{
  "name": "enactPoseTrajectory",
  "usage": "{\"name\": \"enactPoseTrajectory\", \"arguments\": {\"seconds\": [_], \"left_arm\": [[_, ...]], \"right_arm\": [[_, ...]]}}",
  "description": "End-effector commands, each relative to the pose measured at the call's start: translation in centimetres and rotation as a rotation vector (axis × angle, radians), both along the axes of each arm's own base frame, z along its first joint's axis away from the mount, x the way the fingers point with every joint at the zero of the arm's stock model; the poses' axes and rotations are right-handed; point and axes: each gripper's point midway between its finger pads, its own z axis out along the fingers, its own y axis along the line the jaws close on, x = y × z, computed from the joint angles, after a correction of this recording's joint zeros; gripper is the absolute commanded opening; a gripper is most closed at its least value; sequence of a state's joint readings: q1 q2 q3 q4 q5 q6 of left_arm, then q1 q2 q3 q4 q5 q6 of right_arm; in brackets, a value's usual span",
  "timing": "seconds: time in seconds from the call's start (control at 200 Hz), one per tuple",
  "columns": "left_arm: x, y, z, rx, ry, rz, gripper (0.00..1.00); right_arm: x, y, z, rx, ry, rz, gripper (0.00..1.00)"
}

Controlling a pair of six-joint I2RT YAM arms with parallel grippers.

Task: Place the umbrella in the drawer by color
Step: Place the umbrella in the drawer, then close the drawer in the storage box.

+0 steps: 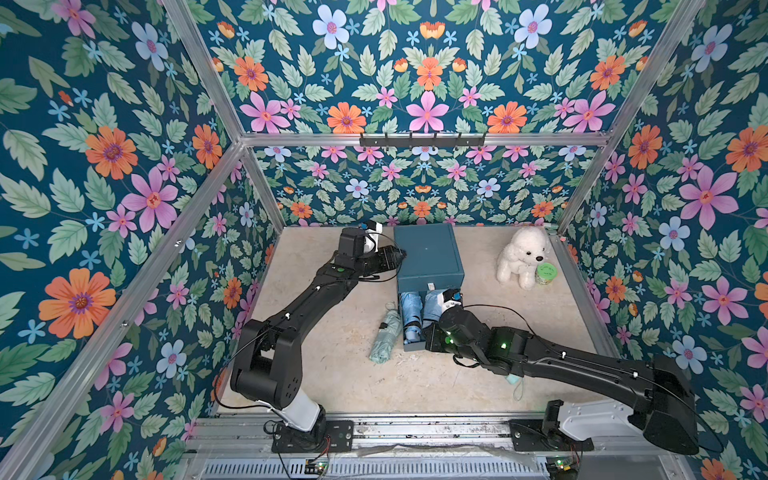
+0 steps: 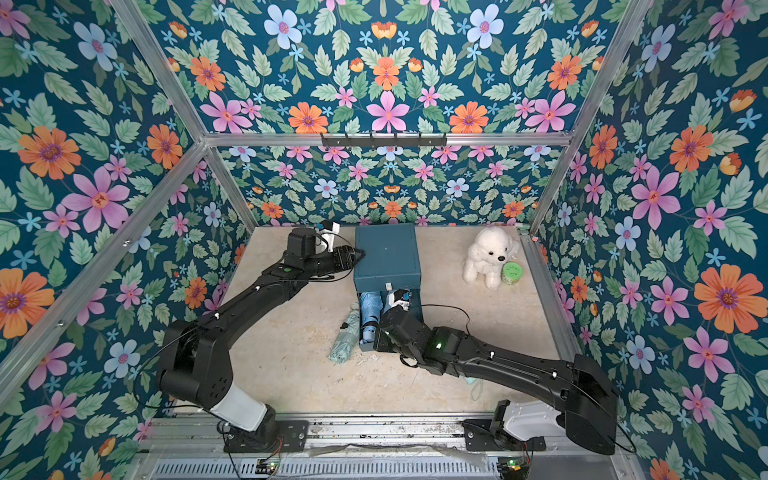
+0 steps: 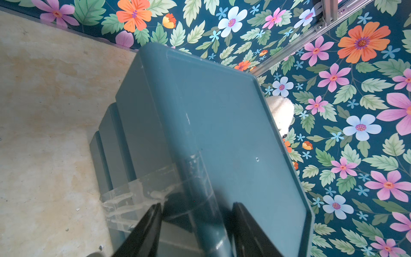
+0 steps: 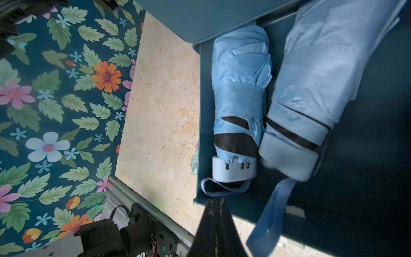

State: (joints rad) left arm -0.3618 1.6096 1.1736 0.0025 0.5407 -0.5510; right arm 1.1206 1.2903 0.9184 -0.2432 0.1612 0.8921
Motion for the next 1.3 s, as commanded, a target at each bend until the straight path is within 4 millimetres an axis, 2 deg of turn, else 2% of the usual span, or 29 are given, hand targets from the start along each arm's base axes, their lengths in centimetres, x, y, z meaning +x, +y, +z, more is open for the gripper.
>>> {"name": "enactPoseTrajectory", "arguments": {"seconds": [0.0, 0.1, 0.285, 0.45, 0.525, 0.665, 0.79, 1.045, 1.17, 1.295], "left_arm": [[-1.7, 2.4, -6.0, 0.175, 0.181, 0.060, 0.55], [-1.6, 2.4, -6.0, 0.174, 0.182, 0.059, 0.55], [-1.7, 2.4, -6.0, 0.178, 0.183, 0.060, 0.54], [-1.7, 2.5, -6.1, 0.181, 0.183, 0.060, 0.54], [-1.7, 2.4, -6.1, 0.182, 0.184, 0.059, 0.54], [-1.6, 2.5, -6.2, 0.186, 0.187, 0.061, 0.58], [-1.6, 2.5, -6.1, 0.186, 0.187, 0.060, 0.58], [-1.7, 2.5, -6.1, 0.186, 0.187, 0.059, 0.58], [-1.7, 2.5, -6.0, 0.187, 0.182, 0.058, 0.58], [-1.6, 2.4, -6.1, 0.186, 0.187, 0.056, 0.58]], "right_arm": [[0.4, -1.7, -1.0, -0.045, 0.012, -0.058, 0.08], [0.5, -3.3, -2.2, -0.061, 0.039, -0.088, 0.04], [0.9, -5.3, -3.4, -0.089, 0.057, -0.135, 0.03], [1.4, -5.6, -3.5, -0.096, 0.060, -0.142, 0.03], [1.6, -5.5, -3.2, -0.095, 0.053, -0.141, 0.07], [2.0, -5.9, -2.5, -0.122, 0.033, -0.158, 0.25], [2.4, -6.4, -1.9, -0.151, 0.004, -0.174, 0.30], [3.4, -6.7, -0.2, -0.227, -0.046, -0.187, 0.32], [2.0, -6.0, 1.4, -0.202, -0.091, -0.163, 0.28], [0.0, -6.2, 2.0, -0.212, -0.124, -0.160, 0.18]]}}
